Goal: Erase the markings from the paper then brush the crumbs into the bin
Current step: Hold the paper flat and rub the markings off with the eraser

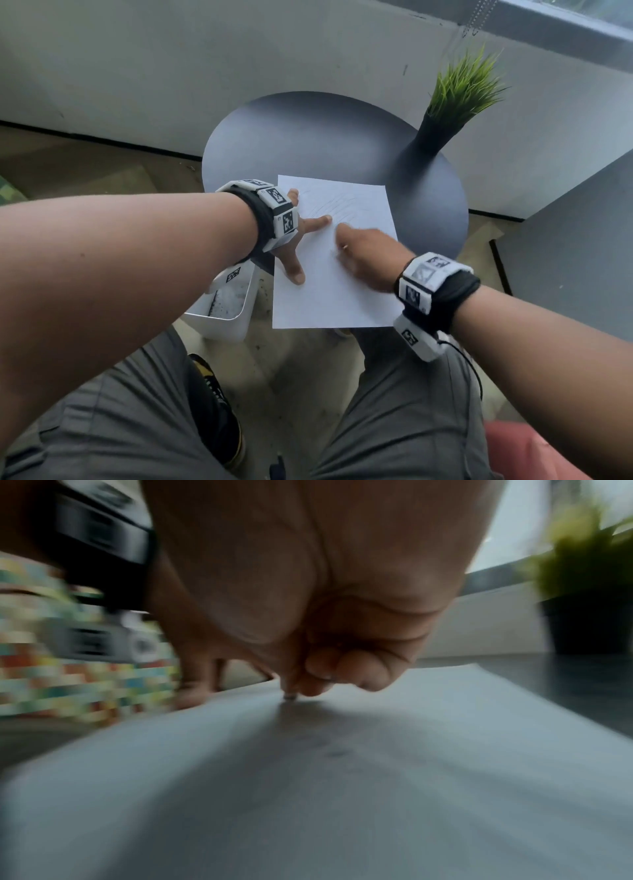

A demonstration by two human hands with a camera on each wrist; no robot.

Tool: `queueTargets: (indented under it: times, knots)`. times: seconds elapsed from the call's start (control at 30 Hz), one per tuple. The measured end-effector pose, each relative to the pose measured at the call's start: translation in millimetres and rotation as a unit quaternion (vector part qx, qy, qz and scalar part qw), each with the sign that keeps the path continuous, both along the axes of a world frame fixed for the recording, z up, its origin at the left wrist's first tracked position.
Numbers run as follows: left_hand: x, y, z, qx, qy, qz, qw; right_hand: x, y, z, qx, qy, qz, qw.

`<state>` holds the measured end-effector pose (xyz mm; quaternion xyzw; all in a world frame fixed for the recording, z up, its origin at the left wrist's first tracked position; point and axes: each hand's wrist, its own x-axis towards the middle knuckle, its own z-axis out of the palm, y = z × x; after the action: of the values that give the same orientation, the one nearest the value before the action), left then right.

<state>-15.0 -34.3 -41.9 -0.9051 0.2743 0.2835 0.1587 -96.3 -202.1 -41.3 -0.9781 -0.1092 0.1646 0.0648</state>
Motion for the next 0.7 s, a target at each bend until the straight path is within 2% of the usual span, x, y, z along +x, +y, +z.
queueTargets:
  times: [0.03,0.1,0.13,0.23,0.27,0.33,0.43,0.5,0.53,0.63,0.7]
  knots:
    - [0.3,0.4,-0.6,-0.001,0.000,0.001,1.000,-11.2,8.5,2.3,0.024,0.021,0.062,0.998]
    - [-0.1,0.8,-0.3,-0.001,0.004,0.003,1.000,-16.5,5.4,6.6,0.043,0.051,0.107,0.992]
    - [-0.4,0.7,0.1,-0.003,0.007,0.003,1.000,-10.7,-4.6,6.7,0.045,0.050,0.075,0.995]
    - [-0.8,1.1,1.1,-0.010,0.008,0.006,1.000,11.0,-31.9,4.2,0.036,0.014,-0.130,0.991]
    - [-0.9,1.4,1.4,-0.009,0.007,0.007,1.000,11.7,-29.7,2.2,0.016,0.005,-0.147,0.989]
    - [-1.8,0.8,2.2,-0.004,0.009,0.009,1.000,2.4,-6.2,-2.5,0.002,0.003,-0.087,0.996]
    - [-5.6,-0.1,5.9,0.009,0.007,0.013,1.000,-21.0,29.5,-5.1,0.042,0.016,0.065,0.997]
    - [-9.4,0.8,10.1,0.016,-0.002,0.011,1.000,-15.9,25.1,-3.6,0.059,0.025,0.084,0.994]
    - [-11.2,2.0,11.4,0.015,-0.005,0.012,1.000,-8.2,16.7,-3.9,0.066,0.028,0.050,0.996]
    - [-13.9,4.8,14.1,0.021,-0.007,0.013,1.000,10.3,-12.0,-1.0,0.096,0.016,-0.134,0.986]
    - [-14.3,2.9,17.9,0.022,-0.012,0.005,1.000,14.5,-19.6,-4.4,0.097,0.008,-0.179,0.979]
